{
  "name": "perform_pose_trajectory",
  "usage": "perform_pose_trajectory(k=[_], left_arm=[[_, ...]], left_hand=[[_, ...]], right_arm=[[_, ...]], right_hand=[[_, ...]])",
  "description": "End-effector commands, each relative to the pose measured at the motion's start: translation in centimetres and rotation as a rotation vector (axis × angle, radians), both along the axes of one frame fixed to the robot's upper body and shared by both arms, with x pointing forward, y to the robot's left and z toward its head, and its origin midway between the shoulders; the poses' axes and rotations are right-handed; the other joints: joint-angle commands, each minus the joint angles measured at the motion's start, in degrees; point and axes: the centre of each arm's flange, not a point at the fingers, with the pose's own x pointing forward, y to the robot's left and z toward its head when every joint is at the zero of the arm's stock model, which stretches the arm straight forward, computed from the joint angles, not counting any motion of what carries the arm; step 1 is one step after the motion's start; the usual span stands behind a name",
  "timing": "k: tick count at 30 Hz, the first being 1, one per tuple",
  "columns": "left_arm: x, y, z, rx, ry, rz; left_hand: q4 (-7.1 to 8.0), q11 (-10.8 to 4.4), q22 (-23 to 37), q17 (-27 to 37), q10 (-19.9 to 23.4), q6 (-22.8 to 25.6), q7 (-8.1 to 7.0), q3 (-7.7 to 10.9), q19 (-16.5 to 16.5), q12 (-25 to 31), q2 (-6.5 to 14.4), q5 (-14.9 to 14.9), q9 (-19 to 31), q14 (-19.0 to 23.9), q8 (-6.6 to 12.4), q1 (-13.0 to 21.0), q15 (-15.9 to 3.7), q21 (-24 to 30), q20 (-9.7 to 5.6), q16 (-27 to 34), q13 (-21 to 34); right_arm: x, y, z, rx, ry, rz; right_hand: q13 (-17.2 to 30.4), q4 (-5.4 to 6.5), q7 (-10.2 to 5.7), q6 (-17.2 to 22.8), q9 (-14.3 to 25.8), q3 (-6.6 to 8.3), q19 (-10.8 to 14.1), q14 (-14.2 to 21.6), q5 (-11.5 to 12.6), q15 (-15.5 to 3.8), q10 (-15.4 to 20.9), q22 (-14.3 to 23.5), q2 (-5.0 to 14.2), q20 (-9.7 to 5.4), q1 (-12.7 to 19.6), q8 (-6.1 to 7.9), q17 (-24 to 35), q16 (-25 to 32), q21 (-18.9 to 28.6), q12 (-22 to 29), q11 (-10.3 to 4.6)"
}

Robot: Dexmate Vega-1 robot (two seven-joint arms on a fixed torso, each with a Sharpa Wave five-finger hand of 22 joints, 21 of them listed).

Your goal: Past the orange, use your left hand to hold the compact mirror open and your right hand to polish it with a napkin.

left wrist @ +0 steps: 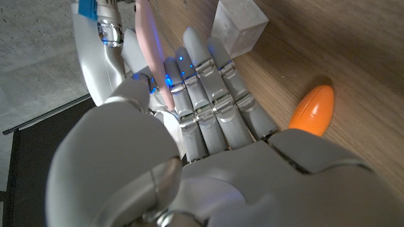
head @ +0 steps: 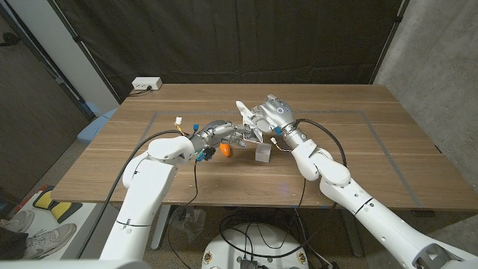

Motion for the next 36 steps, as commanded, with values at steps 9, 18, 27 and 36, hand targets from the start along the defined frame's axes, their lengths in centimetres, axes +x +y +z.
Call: perform_pose_trajectory(k=[9,18,27,36], left_arm=[[-0.2,-0.1,0.1,-0.025,-0.011,0.015],[0.0,-0.1,0.2,-0.031,-0.009,0.018],[-0.3,-0.3,0.0,-0.029,-0.008,0.013],[-0.5,-0.1,-0.4,-0.022,-0.003,0.021]], left_hand=[[3.07,-2.03,0.01,0.35,1.96,1.86,1.39,8.02,-0.30,-0.21,0.40,0.50,0.24,-0.50,0.37,0.09,-0.96,0.94,-0.69,0.17,0.16],[3.07,-2.19,-0.01,0.51,1.91,1.78,1.49,8.08,-0.41,-0.27,0.38,0.46,0.21,-0.48,0.39,0.05,-0.99,1.32,-0.72,0.18,0.25],[3.05,-2.15,-0.03,0.66,1.99,1.78,1.53,8.16,-0.53,-0.30,0.39,0.43,0.20,-0.44,0.45,0.06,-0.99,1.68,-0.73,0.19,0.30],[3.05,-2.10,-0.06,0.81,1.98,1.70,1.53,8.23,-0.69,-0.37,0.35,0.40,0.25,-0.51,0.51,0.02,-0.98,2.02,-0.74,0.16,0.34]], right_arm=[[-2.2,0.0,0.3,0.020,-0.034,0.088],[-4.7,-0.6,0.0,0.023,-0.020,0.144],[-4.9,-1.1,0.3,0.060,-0.019,0.136],[-5.3,-2.2,2.2,0.218,-0.115,0.161]], right_hand=[[0.09,0.18,-1.55,2.32,0.35,-0.32,-0.62,0.05,0.28,-3.57,0.35,-0.62,0.16,-5.21,0.67,-0.80,0.23,0.24,0.85,-0.33,-0.42],[0.32,0.35,-1.66,2.36,0.47,-0.55,-0.83,-0.12,0.32,-3.57,0.08,-1.15,0.34,-5.30,0.62,-1.35,0.14,0.11,1.35,-0.38,-0.58],[0.22,0.46,-1.80,2.32,0.59,-0.79,-0.97,-0.34,0.33,-3.57,0.04,-1.55,0.50,-5.35,0.55,-1.80,0.13,0.06,1.82,-0.54,-0.42],[0.38,0.47,-1.64,2.32,0.69,-0.89,-1.14,-0.42,0.34,-3.57,-0.08,-1.82,0.67,-5.28,0.61,-2.07,0.20,0.09,2.16,-0.54,-0.54]])
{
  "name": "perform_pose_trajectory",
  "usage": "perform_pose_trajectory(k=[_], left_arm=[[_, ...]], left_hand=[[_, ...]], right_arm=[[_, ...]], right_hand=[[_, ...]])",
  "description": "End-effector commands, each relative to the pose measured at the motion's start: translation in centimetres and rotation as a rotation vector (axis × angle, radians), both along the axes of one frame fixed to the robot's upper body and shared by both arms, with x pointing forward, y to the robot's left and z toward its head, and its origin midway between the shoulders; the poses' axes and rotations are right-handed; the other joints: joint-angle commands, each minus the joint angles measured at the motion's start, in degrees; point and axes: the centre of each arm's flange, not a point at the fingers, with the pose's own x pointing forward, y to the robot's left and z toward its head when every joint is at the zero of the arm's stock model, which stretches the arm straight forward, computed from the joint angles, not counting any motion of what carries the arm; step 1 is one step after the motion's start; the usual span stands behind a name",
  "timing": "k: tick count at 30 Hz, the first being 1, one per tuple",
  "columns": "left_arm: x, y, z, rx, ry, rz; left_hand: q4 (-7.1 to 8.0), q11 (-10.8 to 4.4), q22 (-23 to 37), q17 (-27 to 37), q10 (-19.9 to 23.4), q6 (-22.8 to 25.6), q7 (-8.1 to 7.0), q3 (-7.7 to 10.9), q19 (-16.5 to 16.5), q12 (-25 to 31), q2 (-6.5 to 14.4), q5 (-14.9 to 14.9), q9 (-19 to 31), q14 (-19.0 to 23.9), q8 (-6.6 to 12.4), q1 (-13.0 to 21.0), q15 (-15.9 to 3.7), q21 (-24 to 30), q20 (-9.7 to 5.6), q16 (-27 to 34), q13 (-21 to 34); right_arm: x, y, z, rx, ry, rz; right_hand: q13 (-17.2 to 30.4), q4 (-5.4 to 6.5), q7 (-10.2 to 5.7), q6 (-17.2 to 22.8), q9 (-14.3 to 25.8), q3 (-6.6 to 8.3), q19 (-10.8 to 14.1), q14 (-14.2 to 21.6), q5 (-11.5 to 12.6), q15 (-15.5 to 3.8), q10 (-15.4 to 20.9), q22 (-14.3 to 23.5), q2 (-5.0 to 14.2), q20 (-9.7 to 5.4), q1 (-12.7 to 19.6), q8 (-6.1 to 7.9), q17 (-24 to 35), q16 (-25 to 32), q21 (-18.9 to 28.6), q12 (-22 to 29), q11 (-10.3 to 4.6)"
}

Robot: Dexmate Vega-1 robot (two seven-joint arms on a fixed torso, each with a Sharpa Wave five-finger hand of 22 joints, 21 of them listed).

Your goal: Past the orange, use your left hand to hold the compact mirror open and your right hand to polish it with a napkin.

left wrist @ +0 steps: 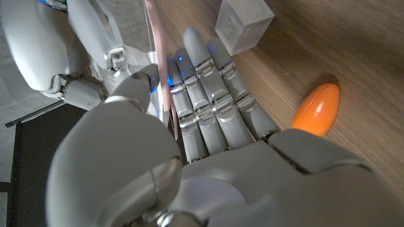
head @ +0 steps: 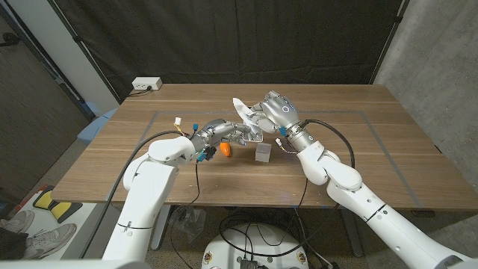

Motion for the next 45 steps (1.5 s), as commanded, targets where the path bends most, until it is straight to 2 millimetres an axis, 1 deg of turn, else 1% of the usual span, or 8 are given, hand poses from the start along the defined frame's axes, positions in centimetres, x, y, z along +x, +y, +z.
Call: perform_pose_trajectory(k=[1,5,12,19,24,35,40,45], left_arm=[[-0.3,0.1,-0.3,0.005,0.005,0.007],[-0.4,0.2,-0.5,0.005,0.003,0.015],[-0.4,0.4,-0.5,0.006,0.002,0.021],[-0.2,0.4,-0.4,0.016,0.007,0.010],[0.5,0.3,-0.4,0.029,0.023,-0.047],[1.6,-0.4,-0.4,0.099,0.087,-0.176],[1.7,-0.4,-0.4,0.114,0.095,-0.182],[1.6,-0.4,-0.5,0.121,0.111,-0.176]], left_hand=[[3.06,-2.05,-0.07,0.30,1.94,1.79,1.35,8.23,-0.36,-0.12,0.35,0.08,0.32,-0.54,0.39,0.01,-0.95,0.36,-1.14,0.16,0.29],[3.06,-1.95,-0.08,0.36,2.06,1.87,1.36,8.26,-0.41,-0.16,0.34,0.07,0.28,-0.54,0.42,0.00,-0.95,0.51,-1.16,0.16,0.20],[3.07,-2.13,-0.10,0.45,1.99,1.91,1.43,8.30,-0.51,-0.16,0.29,0.05,0.15,-0.55,0.40,-0.05,-0.95,0.77,-1.15,0.15,0.34],[3.07,-2.05,-0.12,0.55,2.06,1.93,1.36,8.37,-0.66,-0.20,0.28,0.02,0.17,-0.59,0.47,-0.07,-0.95,1.04,-1.12,0.12,0.34],[3.08,-2.06,-0.13,0.64,1.75,1.85,1.38,8.42,-0.75,-0.31,0.28,-0.01,0.26,-0.60,0.54,-0.08,-0.95,1.27,-1.19,0.12,0.46],[3.16,-2.07,-0.14,0.81,1.49,1.40,1.42,8.43,-0.98,-0.56,0.31,-0.19,0.21,-0.83,0.40,-0.18,-0.95,1.70,-1.42,0.02,0.38],[3.19,-2.28,-0.14,0.86,1.35,1.21,1.18,8.42,-1.06,-0.62,0.35,-0.29,0.20,-0.96,0.34,-0.20,-0.98,1.86,-1.49,-0.04,0.45],[3.23,-1.89,-0.13,0.98,0.82,0.88,1.21,8.42,-1.35,-0.75,0.53,-0.51,0.22,-1.08,0.27,-0.15,-1.03,2.08,-1.51,-0.09,0.69]], right_arm=[[-0.8,-1.2,1.7,0.159,-0.078,0.030],[-1.0,-1.8,2.5,0.219,-0.114,0.036],[-0.9,-2.8,3.1,0.306,-0.136,0.035],[-0.1,-4.0,3.3,0.404,-0.158,-0.006],[0.7,-4.8,3.3,0.452,-0.147,-0.048],[3.1,-6.5,3.3,0.551,0.011,-0.154],[4.2,-7.2,3.4,0.581,0.109,-0.220],[5.3,-7.9,3.2,0.594,0.189,-0.288]], right_hand=[[0.13,-0.16,-0.85,1.19,0.12,-0.26,-0.43,-0.30,0.34,-3.47,0.14,0.08,0.47,-5.37,0.22,-0.13,0.22,0.12,0.45,-0.08,-0.30],[0.13,-0.12,-0.88,1.19,0.19,-0.34,-0.49,-0.31,0.33,-3.47,0.24,-0.09,0.61,-5.33,0.22,-0.29,0.23,0.13,0.68,-0.07,-0.27],[0.14,-0.11,-0.83,1.20,0.27,-0.49,-0.61,-0.44,0.30,-3.47,0.13,-0.34,0.67,-5.34,0.22,-0.50,0.19,0.09,0.99,-0.17,-0.33],[0.25,-0.10,-0.93,1.35,0.35,-0.61,-0.68,-0.43,0.28,-3.47,0.15,-0.55,0.76,-5.23,0.21,-0.61,0.23,0.13,1.27,-0.15,-0.31],[0.23,-0.08,-0.88,1.43,0.41,-0.68,-0.74,-0.37,0.27,-3.47,0.20,-0.67,0.82,-5.16,0.20,-0.66,0.24,0.18,1.41,-0.17,-0.26],[0.44,-0.08,-0.85,1.23,0.51,-0.84,-0.94,-0.62,0.28,-3.47,0.03,-0.95,0.86,-4.96,0.17,-0.94,0.26,0.10,1.74,-0.21,-0.20],[0.44,-0.05,-0.89,1.02,0.58,-0.92,-1.22,-0.83,0.27,-3.45,-0.24,-1.04,0.95,-4.73,0.15,-1.09,0.26,0.04,1.88,-0.37,-0.23],[0.38,-0.01,-0.92,0.85,0.64,-1.02,-1.52,-1.07,0.26,-3.45,-0.59,-1.12,1.05,-4.61,0.12,-1.19,0.11,-0.08,1.97,-0.59,-0.05]])
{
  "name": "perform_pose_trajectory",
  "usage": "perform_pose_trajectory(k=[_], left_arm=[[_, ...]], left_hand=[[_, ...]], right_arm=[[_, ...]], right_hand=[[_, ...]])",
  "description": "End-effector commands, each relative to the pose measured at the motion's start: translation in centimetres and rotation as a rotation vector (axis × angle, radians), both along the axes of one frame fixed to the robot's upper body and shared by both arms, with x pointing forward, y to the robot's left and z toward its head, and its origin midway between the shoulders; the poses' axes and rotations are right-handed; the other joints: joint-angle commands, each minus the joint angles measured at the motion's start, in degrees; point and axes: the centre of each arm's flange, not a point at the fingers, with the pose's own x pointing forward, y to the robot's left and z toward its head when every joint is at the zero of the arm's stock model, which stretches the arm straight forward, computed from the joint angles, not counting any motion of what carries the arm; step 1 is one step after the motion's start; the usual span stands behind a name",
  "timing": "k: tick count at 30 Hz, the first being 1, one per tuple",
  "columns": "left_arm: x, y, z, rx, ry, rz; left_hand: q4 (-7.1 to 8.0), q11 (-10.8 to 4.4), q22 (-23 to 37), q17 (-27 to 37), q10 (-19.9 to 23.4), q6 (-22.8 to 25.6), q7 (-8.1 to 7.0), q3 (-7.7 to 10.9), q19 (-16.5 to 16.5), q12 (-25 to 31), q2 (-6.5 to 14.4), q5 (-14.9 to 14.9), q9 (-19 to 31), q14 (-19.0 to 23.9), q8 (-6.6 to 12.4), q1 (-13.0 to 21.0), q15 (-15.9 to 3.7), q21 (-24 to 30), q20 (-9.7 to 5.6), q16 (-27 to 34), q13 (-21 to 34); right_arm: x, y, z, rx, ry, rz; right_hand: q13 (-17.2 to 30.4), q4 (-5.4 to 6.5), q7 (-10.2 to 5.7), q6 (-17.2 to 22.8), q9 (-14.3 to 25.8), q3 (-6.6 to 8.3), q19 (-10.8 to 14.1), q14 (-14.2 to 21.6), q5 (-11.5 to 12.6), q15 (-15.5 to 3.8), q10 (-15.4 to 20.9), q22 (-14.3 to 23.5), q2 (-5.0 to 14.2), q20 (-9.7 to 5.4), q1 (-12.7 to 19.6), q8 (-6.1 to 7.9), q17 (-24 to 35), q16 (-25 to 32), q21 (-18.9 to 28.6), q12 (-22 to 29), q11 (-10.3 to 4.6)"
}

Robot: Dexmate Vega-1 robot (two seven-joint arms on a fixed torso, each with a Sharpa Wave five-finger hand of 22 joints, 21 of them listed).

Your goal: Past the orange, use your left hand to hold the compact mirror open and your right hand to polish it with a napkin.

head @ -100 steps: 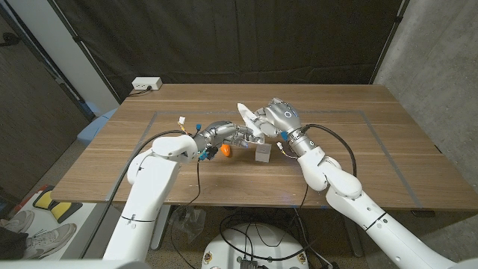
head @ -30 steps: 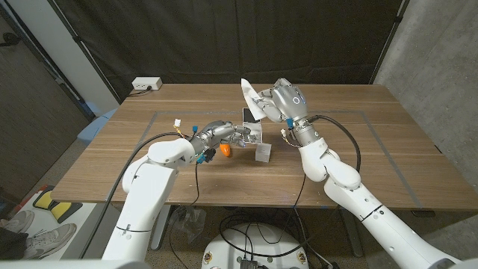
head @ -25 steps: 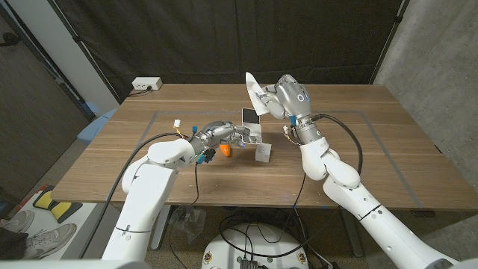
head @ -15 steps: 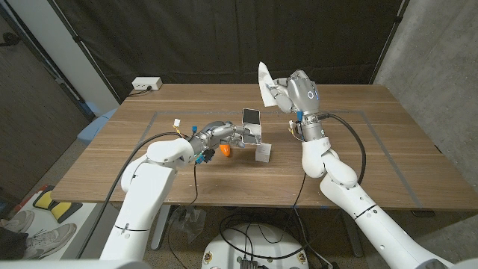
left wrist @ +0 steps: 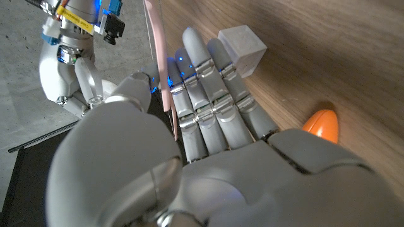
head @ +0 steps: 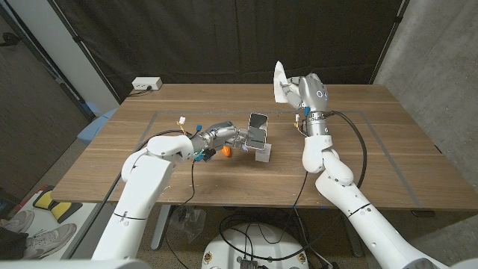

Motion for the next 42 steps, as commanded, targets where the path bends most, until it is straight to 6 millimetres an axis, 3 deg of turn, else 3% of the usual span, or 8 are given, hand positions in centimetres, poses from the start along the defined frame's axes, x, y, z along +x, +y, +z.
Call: perform_pose_trajectory(k=[1,13,24,42], left_arm=[[0.2,-0.1,-0.2,0.036,0.046,-0.028],[0.8,0.1,-1.1,0.041,0.173,0.001],[2.3,-0.3,-2.4,0.050,0.348,-0.064],[3.0,-0.3,-2.7,0.051,0.386,-0.039]], left_hand=[[3.24,-1.43,0.14,0.20,1.42,0.83,1.28,8.41,-0.44,-0.14,0.75,-0.04,0.21,-0.96,0.38,0.09,-1.17,0.46,-1.81,-0.09,0.20],[3.35,-1.44,0.14,0.44,1.29,0.24,1.59,8.37,-0.84,-0.36,1.20,-0.66,0.19,-1.13,0.21,0.19,-1.15,1.01,-1.45,-0.16,0.07],[3.35,-1.43,0.14,0.56,1.29,0.20,1.71,8.40,-0.86,-0.28,1.40,-1.09,0.52,-1.02,0.44,0.28,-1.15,1.51,-1.25,-0.16,0.28],[3.33,-1.28,0.11,0.75,0.80,-0.41,2.02,8.51,-1.22,-0.25,1.74,-1.83,0.83,-1.14,0.43,0.48,-1.12,2.28,-1.00,-0.28,0.76]], right_arm=[[2.5,-1.8,-0.2,0.082,0.209,-0.089],[4.3,-2.8,-1.4,0.078,0.285,-0.148],[4.6,-2.6,-1.8,0.060,0.279,-0.155],[5.3,-2.5,-2.1,0.033,0.294,-0.155]], right_hand=[[0.04,-0.08,-0.83,0.82,0.14,-0.33,-0.40,-0.37,0.25,-3.76,-0.25,-0.04,0.68,-4.59,0.05,-0.11,0.02,-0.10,0.21,-0.19,0.21],[-0.30,-0.07,-0.93,0.75,0.29,-0.63,-0.77,-0.75,0.21,-3.75,-0.17,-0.31,0.94,-4.44,0.06,-0.20,-0.35,-0.21,0.57,-0.55,0.08],[-0.11,-0.13,-0.85,0.83,0.36,-0.83,-0.87,-0.71,0.21,-3.77,-0.13,-0.47,0.99,-4.44,0.14,-0.22,-0.48,-0.08,0.77,-0.55,0.17],[-0.09,-0.15,-0.77,0.96,0.41,-1.03,-0.94,-0.73,0.24,-3.76,0.15,-0.61,1.07,-4.44,0.21,-0.24,-0.50,0.09,0.96,-0.62,0.15]])
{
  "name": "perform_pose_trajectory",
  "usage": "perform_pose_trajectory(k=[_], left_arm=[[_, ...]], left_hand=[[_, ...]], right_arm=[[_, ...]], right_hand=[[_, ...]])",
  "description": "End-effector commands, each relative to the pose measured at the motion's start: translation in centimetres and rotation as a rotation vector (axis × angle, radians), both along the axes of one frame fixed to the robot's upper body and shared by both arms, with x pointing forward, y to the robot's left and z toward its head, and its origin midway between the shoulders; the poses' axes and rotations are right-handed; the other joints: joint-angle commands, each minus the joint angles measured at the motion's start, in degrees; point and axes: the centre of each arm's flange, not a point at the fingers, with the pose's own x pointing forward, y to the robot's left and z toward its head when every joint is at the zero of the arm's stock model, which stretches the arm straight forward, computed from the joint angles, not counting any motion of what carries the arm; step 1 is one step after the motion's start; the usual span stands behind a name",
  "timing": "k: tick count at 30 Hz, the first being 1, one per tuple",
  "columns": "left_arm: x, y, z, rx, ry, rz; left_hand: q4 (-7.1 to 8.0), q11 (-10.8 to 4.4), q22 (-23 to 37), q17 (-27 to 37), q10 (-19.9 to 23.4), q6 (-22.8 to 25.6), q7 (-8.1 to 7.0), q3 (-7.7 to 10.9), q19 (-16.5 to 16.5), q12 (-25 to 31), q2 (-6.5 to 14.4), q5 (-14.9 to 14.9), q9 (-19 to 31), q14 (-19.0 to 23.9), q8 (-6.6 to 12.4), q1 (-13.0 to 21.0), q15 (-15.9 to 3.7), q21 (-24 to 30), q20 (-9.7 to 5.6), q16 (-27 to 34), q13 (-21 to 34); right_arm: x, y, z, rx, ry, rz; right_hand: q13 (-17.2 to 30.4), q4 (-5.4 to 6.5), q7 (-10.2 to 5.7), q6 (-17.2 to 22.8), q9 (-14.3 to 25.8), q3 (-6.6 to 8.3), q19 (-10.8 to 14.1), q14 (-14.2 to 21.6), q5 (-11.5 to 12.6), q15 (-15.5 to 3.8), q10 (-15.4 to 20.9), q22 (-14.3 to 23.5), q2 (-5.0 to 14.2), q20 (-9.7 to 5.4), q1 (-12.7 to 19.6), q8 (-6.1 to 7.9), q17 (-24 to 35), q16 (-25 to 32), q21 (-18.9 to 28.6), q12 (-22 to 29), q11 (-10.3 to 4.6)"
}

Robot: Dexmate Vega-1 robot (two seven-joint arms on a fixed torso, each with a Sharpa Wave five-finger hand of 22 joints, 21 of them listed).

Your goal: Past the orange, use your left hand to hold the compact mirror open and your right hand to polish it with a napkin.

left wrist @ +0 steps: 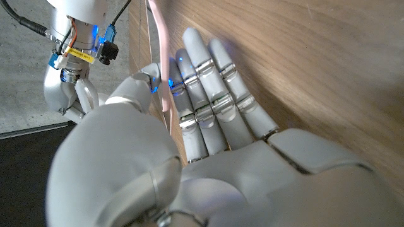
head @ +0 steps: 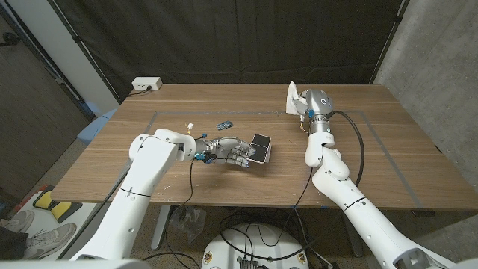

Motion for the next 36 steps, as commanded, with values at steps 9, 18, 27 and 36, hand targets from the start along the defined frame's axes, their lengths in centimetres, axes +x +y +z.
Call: perform_pose_trajectory(k=[9,18,27,36], left_arm=[[1.9,-0.2,-0.1,0.046,0.062,-0.018],[3.1,-0.7,0.1,0.100,0.088,-0.060],[3.3,-0.8,0.2,0.126,0.097,-0.073],[3.4,-0.7,0.4,0.136,0.105,-0.069]], left_hand=[[4.92,-1.42,0.09,0.33,0.63,0.21,0.76,6.95,-0.95,-0.04,1.41,-0.74,0.50,-1.26,0.47,1.08,-1.24,0.84,-1.07,-0.40,0.32],[5.12,-1.19,0.09,0.60,-0.01,-0.43,1.08,6.80,-1.71,0.01,1.80,-1.43,1.06,-1.76,0.58,1.02,-1.11,1.14,-0.96,-0.51,0.93],[5.25,-1.34,0.09,0.92,-0.72,-1.18,1.29,6.71,-2.42,-0.19,2.35,-2.25,0.87,-2.19,0.18,1.16,-1.14,1.46,-0.73,-0.57,1.14],[5.82,-0.28,0.12,1.07,-4.77,-5.26,2.19,5.52,-4.59,-2.33,3.91,-7.66,-0.90,-5.96,-2.82,1.12,-0.91,2.36,0.24,-2.00,-0.06]], right_arm=[[1.2,0.2,-0.2,-0.037,0.060,-0.030],[1.6,0.0,-0.5,-0.041,0.082,-0.029],[1.6,-0.2,-0.5,-0.048,0.092,-0.041],[2.2,-0.1,-0.4,-0.058,0.140,-0.061]], right_hand=[[0.27,0.06,-0.69,0.66,0.17,-0.38,-0.39,-0.11,0.24,-4.15,0.07,0.17,0.59,-4.29,0.19,0.45,0.07,0.23,0.40,-0.38,-0.05],[0.15,0.04,-0.64,0.54,0.20,-0.51,-0.45,-0.32,0.23,-4.17,0.12,0.14,0.68,-4.29,0.26,0.40,-0.17,0.15,0.55,-0.56,0.02],[0.22,0.04,-0.66,0.54,0.23,-0.62,-0.47,-0.31,0.22,-4.17,0.09,0.11,0.74,-4.22,0.27,0.41,-0.24,0.23,0.65,-0.64,-0.01],[-0.01,0.38,-0.93,-1.01,0.41,-0.82,-0.97,-1.07,0.21,-4.15,-1.39,0.19,1.25,-4.06,-0.02,0.04,-0.50,0.04,0.83,-1.52,-0.33]])
